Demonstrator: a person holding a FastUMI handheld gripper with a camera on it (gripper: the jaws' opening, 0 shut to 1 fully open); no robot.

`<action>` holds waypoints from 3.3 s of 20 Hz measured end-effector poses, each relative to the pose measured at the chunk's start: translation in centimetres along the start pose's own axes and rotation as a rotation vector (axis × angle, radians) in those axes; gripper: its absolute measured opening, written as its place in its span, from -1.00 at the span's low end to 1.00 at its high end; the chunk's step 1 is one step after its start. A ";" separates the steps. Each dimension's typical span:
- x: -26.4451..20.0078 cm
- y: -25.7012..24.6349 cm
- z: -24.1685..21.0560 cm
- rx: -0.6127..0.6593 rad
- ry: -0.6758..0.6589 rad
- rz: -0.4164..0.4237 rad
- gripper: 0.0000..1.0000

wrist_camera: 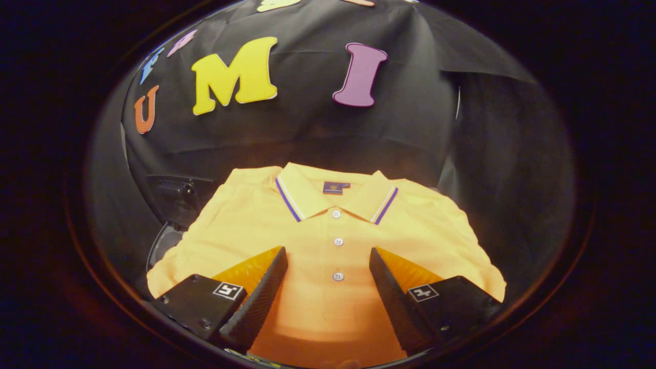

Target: Put the clothes into the washing machine and then close the washing machine lid.

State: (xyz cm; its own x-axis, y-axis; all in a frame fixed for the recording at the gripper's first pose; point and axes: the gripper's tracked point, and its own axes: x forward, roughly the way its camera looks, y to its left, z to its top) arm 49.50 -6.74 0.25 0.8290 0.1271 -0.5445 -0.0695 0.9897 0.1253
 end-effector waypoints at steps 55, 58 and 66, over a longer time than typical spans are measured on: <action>-5.7 23.9 6.3 -0.129 0.103 0.243 -0.89; -5.7 26.8 6.4 -0.147 0.100 0.280 -0.89; -5.4 34.4 4.5 -0.211 0.122 0.375 -0.89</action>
State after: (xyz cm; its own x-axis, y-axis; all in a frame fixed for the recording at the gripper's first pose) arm 45.13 26.27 11.24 0.6542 0.4740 -0.5894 -0.4748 0.8639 0.1677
